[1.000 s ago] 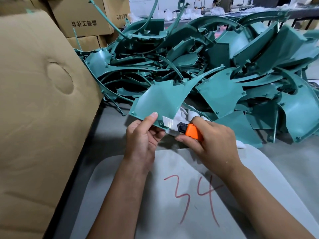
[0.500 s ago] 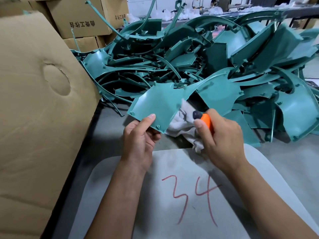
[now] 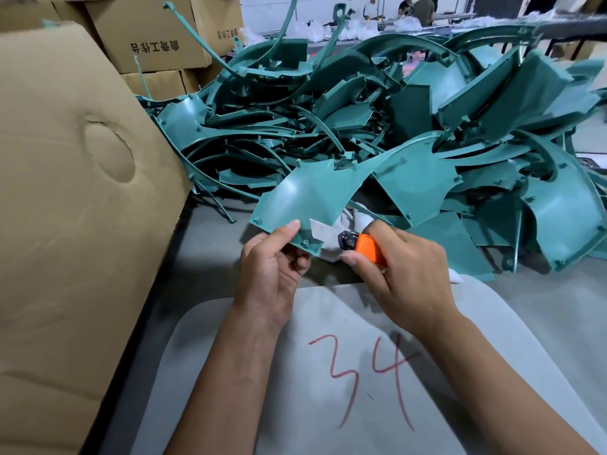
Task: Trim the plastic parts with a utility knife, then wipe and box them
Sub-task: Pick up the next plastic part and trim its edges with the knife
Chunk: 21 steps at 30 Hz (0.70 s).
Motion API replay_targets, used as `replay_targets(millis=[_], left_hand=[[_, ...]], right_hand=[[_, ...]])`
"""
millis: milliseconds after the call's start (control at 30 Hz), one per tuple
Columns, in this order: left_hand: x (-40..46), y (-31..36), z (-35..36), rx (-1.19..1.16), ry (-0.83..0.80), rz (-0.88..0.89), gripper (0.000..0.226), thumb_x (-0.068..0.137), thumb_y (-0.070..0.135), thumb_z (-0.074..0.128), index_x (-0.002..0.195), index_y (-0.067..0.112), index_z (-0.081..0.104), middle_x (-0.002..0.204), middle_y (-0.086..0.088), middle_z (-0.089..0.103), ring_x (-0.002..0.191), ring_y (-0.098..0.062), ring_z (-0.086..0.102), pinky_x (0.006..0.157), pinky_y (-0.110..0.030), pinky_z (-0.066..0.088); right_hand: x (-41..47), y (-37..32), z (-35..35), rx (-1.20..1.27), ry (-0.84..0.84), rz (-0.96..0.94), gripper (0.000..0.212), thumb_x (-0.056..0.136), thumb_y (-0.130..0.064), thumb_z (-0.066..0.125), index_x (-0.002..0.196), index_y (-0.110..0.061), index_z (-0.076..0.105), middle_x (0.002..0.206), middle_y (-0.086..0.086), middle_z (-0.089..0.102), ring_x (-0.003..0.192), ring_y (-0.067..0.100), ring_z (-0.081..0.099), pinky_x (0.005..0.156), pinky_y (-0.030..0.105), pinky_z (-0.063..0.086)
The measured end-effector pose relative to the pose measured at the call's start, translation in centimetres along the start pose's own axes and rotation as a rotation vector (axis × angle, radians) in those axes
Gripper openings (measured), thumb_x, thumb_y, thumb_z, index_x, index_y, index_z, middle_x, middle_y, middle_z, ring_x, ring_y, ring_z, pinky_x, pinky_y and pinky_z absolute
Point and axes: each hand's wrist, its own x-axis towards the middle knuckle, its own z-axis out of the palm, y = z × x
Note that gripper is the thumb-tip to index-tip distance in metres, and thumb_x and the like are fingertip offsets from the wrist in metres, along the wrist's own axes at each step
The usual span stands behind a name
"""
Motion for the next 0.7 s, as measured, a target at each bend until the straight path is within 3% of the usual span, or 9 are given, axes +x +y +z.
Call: replay_targets(millis=[233, 433, 533, 700], left_hand=[[0.2, 0.3, -0.6, -0.006, 0.030, -0.012, 0.013, 0.095, 0.003, 0.057, 0.098, 0.011, 0.066, 0.080, -0.003, 0.070, 0.059, -0.008, 0.057, 0.043, -0.017, 0.037], [0.2, -0.2, -0.5, 0.021, -0.028, -0.011, 0.020, 0.083, 0.007, 0.064, 0.103, 0.008, 0.066, 0.085, -0.007, 0.070, 0.061, -0.009, 0.058, 0.042, -0.018, 0.037], [0.0, -0.3, -0.3, 0.018, -0.039, -0.034, 0.031, 0.073, 0.012, 0.068, 0.104, 0.008, 0.065, 0.086, -0.007, 0.069, 0.060, -0.009, 0.058, 0.041, -0.018, 0.037], [-0.1, -0.4, 0.0, -0.017, -0.035, -0.106, 0.031, 0.076, 0.008, 0.067, 0.106, 0.007, 0.063, 0.085, -0.007, 0.065, 0.059, -0.009, 0.055, 0.040, -0.017, 0.037]], right_hand=[[0.4, 2.8, -0.4, 0.022, 0.170, 0.293, 0.054, 0.103, -0.061, 0.037, 0.074, -0.016, 0.034, 0.055, -0.004, 0.031, 0.051, 0.031, 0.035, 0.053, 0.038, 0.026], [0.2, 1.3, -0.2, 0.101, 0.168, 0.080, 0.055, 0.107, -0.063, 0.027, 0.081, -0.017, 0.044, 0.061, -0.009, 0.033, 0.053, 0.021, 0.034, 0.056, 0.032, 0.023], [0.2, 1.5, 0.0, 0.070, 0.156, 0.078, 0.064, 0.106, -0.064, 0.026, 0.083, -0.010, 0.052, 0.063, -0.006, 0.039, 0.055, 0.022, 0.036, 0.055, 0.032, 0.026], [0.1, 2.0, -0.1, 0.036, 0.186, 0.069, 0.061, 0.106, -0.063, 0.028, 0.085, -0.012, 0.054, 0.065, -0.008, 0.036, 0.055, 0.020, 0.035, 0.056, 0.031, 0.026]])
